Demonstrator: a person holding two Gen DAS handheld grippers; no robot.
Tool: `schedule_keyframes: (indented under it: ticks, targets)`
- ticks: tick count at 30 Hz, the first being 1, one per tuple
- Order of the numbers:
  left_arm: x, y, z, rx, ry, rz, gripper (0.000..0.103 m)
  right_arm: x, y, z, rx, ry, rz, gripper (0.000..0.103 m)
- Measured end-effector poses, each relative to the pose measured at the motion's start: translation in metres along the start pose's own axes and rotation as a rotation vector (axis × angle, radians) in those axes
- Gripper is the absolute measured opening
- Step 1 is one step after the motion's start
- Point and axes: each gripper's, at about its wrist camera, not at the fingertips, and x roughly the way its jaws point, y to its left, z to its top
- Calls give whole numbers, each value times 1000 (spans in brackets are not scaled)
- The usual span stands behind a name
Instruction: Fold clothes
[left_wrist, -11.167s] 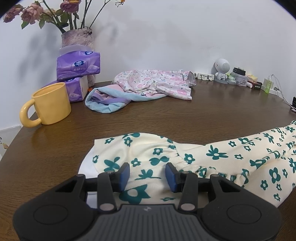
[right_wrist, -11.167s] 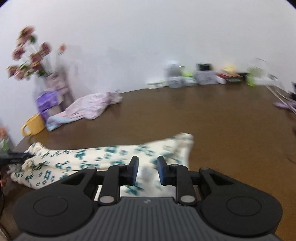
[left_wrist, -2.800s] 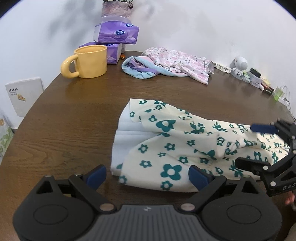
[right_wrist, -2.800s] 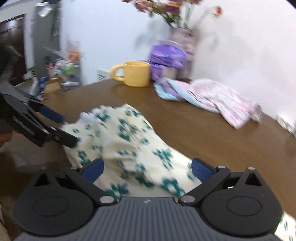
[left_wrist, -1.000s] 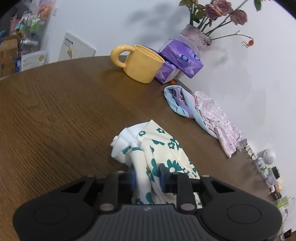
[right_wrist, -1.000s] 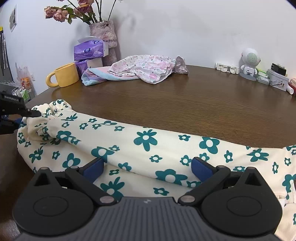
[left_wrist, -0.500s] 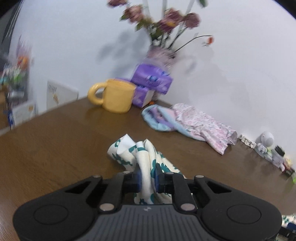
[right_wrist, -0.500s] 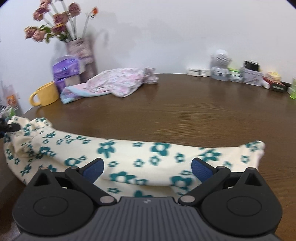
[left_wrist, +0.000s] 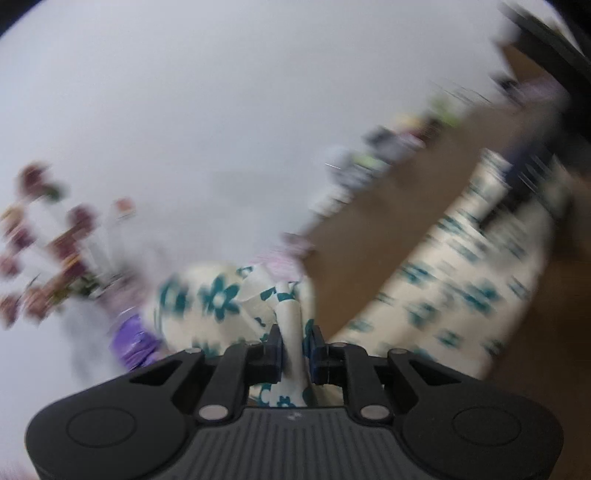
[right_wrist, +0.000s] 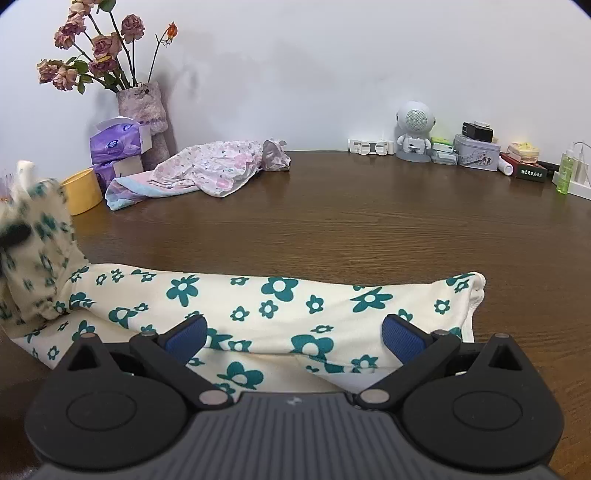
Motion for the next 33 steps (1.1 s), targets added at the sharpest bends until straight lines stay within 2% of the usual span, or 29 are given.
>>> schedule_keyframes:
  ticks: [4,7,14,17,21,24,26,28,33]
  targets:
    - [10,-18,-3,87,39,-76,13,-3,-1,-2,-5,-3,2,103]
    - [12,-22,-6,92,63,-118,13,-4,-1,-4,-9,-2,-1,103]
    - [12,-26,-9,96,60,-160,13,-3,-6,-6,1,5,-6,103]
    - [11,-25,-8,85,54,-178,20,-1,-6,-7,1,5,-4,103]
    - [6,-16,-3,5,29,-241,30,1,-6,-8,2,8,-3,103]
    - [2,-7,3,-66,12,-278,41,1,-5,-8,-2,11,-2,103]
    - [-1,1,6,-116,14,-294,42,0,-5,-7,-4,12,-3,103]
    - [-7,13,6,-180,21,-314,49,0,-5,-7,-5,15,-3,103]
    - [-31,59,-7,-371,32,-354,61,-7,-1,-6,-14,16,10,103]
